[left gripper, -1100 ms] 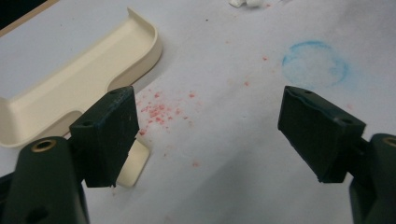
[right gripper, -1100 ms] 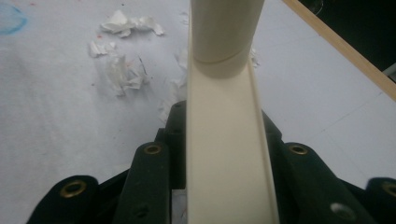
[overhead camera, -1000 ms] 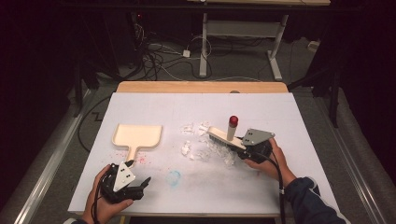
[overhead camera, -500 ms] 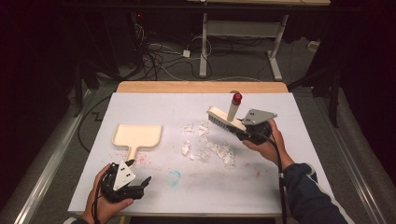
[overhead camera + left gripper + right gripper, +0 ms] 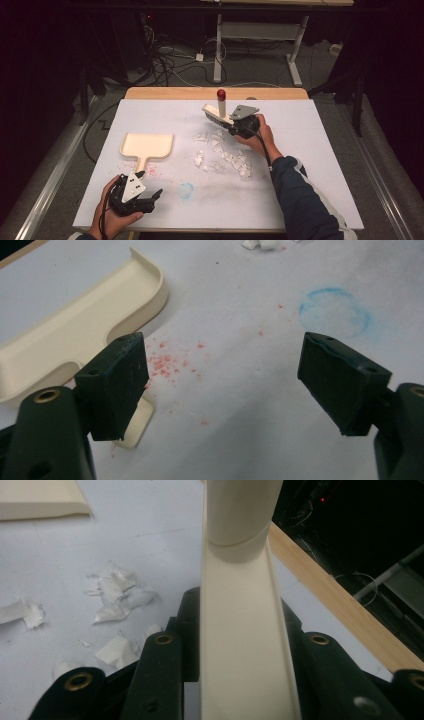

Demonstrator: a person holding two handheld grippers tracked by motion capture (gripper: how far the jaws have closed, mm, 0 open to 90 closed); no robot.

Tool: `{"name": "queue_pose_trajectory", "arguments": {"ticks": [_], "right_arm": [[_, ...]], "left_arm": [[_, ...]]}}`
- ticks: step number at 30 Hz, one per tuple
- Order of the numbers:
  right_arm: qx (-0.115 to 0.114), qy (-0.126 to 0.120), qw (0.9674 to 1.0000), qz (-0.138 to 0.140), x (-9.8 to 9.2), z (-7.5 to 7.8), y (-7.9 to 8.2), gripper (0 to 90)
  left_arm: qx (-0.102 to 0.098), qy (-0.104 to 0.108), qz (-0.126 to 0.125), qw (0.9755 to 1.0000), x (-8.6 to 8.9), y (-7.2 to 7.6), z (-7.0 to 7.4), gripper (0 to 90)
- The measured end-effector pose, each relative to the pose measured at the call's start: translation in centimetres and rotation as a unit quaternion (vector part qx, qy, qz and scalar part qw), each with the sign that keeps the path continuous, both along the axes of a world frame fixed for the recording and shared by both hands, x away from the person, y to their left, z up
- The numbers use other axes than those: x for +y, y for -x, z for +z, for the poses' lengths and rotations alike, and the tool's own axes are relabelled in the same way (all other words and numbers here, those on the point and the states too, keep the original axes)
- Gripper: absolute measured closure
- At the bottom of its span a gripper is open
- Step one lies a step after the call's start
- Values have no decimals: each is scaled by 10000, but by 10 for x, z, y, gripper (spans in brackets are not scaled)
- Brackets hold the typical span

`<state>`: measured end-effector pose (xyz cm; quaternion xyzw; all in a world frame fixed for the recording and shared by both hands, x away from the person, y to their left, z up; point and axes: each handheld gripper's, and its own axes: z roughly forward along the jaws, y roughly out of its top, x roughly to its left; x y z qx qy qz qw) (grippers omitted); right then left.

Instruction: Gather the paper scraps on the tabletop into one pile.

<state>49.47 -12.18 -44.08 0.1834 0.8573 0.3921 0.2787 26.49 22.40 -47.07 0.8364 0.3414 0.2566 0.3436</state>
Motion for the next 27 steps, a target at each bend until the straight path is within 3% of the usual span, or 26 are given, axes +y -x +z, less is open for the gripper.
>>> {"name": "queue_pose_trajectory", "arguments": {"ticks": [6,10,15,21,27], "right_arm": [[221,170,9972,696,18,-10,10,681],[263,297,9950,918,22,-14,18,680],[367,241,9915,1228,12,-15,26,679],[370,382,9837,1718,-4,-13,45,678],[505,307,9769,2054,-27,-9,64,679]], "left_arm": [[9,-10,18,10000,0,1,0,196],[15,-28,-2,10000,-1,2,0,196],[14,-57,-43,10000,-2,3,0,196],[47,-92,-104,9999,-5,3,0,196],[-5,-163,-196,9997,-8,3,1,196]]}}
